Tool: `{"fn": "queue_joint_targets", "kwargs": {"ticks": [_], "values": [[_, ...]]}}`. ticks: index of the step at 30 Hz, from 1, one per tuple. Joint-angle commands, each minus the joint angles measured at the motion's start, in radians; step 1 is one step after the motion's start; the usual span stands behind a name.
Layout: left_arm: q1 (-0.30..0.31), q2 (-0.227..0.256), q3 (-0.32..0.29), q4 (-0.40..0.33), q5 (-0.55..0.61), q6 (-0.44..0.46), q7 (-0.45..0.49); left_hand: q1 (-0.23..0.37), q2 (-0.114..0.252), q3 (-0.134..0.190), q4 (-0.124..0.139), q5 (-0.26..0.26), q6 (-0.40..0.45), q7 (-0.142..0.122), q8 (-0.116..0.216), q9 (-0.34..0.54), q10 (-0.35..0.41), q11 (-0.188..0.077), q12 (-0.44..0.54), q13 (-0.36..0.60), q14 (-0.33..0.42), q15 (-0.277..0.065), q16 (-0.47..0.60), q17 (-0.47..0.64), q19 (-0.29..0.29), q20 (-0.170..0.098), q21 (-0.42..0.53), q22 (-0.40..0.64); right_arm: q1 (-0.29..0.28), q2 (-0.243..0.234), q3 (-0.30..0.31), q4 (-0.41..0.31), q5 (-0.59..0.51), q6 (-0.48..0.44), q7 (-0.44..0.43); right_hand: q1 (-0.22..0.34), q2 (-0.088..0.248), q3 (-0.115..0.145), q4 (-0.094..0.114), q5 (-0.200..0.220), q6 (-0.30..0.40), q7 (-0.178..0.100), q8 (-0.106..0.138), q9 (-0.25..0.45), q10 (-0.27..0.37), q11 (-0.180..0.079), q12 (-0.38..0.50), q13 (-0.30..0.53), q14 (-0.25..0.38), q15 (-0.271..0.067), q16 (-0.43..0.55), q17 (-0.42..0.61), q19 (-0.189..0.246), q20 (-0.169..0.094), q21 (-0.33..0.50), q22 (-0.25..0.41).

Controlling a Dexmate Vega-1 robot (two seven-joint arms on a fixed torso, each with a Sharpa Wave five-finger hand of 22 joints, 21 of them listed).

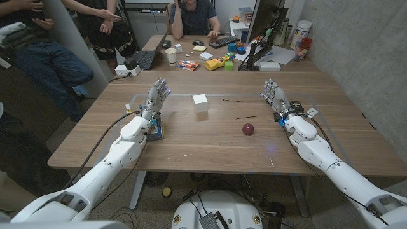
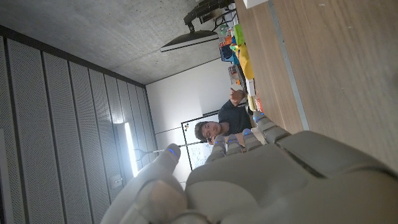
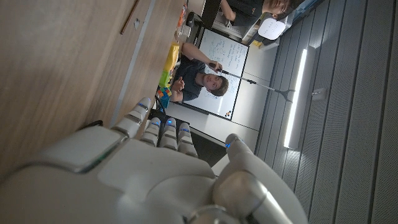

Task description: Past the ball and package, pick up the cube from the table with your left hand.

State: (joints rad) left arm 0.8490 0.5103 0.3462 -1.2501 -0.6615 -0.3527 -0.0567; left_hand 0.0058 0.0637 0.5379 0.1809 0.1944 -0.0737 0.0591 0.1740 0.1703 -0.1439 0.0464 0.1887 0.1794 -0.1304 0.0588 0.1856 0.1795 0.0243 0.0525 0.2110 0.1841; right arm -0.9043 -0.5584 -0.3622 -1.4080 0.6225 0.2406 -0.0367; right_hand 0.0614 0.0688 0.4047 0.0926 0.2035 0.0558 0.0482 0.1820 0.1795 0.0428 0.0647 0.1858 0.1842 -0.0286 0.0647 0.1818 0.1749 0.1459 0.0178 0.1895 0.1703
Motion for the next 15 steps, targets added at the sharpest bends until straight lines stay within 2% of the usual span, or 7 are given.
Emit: {"fn": "queue_joint_targets", "kwargs": {"ticks": [1, 6, 8, 11, 15], "values": [[0.009, 0.0, -0.022, 0.037, -0.008, -0.06, -0.019, 0.001, 0.086, 0.005, -0.001, 0.005, -0.008, 0.0, 0.007, 0.005, -0.01, -0.003, 0.005, 0.001, -0.011, 0.0, 0.006, 0.004, 0.003, 0.008, 0.004, 0.004, -0.054, -0.042, 0.007, -0.098, -0.018, -0.04, -0.047, 0.008, -0.001, 0.004, 0.001, 0.006, 0.006, 0.003, 0.007, 0.005, 0.001, 0.01, 0.007, 0.003, 0.001, 0.007, 0.005, 0.005, 0.009, 0.002, 0.007, 0.003], [0.011, -0.005, -0.024, 0.029, 0.005, -0.072, 0.004, 0.001, 0.086, 0.005, -0.001, 0.005, -0.009, 0.0, 0.007, 0.005, -0.011, -0.004, 0.004, 0.001, -0.011, 0.0, 0.006, 0.004, 0.003, 0.007, 0.004, 0.004, -0.054, -0.041, 0.007, -0.095, -0.018, -0.034, -0.045, 0.006, -0.001, 0.003, 0.001, 0.005, 0.006, 0.003, 0.007, 0.005, 0.001, 0.011, 0.007, 0.003, 0.001, 0.007, 0.005, 0.005, 0.008, 0.002, 0.007, 0.003], [0.014, -0.015, -0.026, 0.027, 0.027, -0.092, 0.043, 0.001, 0.086, 0.005, -0.001, 0.005, -0.008, 0.001, 0.007, 0.005, -0.012, -0.004, 0.004, 0.001, -0.012, 0.0, 0.005, 0.004, 0.002, 0.008, 0.004, 0.004, -0.053, -0.041, 0.007, -0.093, -0.018, -0.032, -0.043, 0.006, -0.002, 0.002, 0.002, 0.005, 0.006, 0.003, 0.008, 0.005, 0.001, 0.01, 0.007, 0.003, 0.001, 0.007, 0.005, 0.005, 0.009, 0.002, 0.007, 0.003], [0.017, -0.016, -0.026, 0.016, 0.076, -0.113, 0.103, 0.003, 0.096, 0.008, 0.0, 0.007, -0.003, 0.009, 0.01, 0.005, -0.015, -0.001, 0.003, 0.001, -0.014, 0.004, 0.004, 0.004, 0.001, 0.019, 0.003, 0.004, -0.053, -0.038, 0.007, -0.088, -0.016, -0.029, -0.041, 0.005, -0.002, 0.001, 0.002, 0.005, 0.006, 0.004, 0.007, 0.005, 0.001, 0.011, 0.007, 0.003, 0.001, 0.008, 0.005, 0.005, 0.008, 0.002, 0.006, 0.003], [0.007, -0.017, -0.024, 0.016, 0.101, -0.129, 0.122, 0.006, 0.109, 0.014, 0.001, 0.009, 0.003, 0.01, 0.012, 0.005, -0.004, 0.0, 0.008, 0.001, -0.008, 0.007, 0.006, 0.004, 0.008, 0.022, 0.006, 0.005, -0.051, -0.033, 0.007, -0.083, -0.016, -0.02, -0.04, 0.004, -0.001, 0.001, 0.003, 0.005, 0.004, 0.003, 0.007, 0.005, 0.002, 0.011, 0.007, 0.003, 0.001, 0.007, 0.006, 0.006, 0.008, 0.001, 0.006, 0.003]]}}
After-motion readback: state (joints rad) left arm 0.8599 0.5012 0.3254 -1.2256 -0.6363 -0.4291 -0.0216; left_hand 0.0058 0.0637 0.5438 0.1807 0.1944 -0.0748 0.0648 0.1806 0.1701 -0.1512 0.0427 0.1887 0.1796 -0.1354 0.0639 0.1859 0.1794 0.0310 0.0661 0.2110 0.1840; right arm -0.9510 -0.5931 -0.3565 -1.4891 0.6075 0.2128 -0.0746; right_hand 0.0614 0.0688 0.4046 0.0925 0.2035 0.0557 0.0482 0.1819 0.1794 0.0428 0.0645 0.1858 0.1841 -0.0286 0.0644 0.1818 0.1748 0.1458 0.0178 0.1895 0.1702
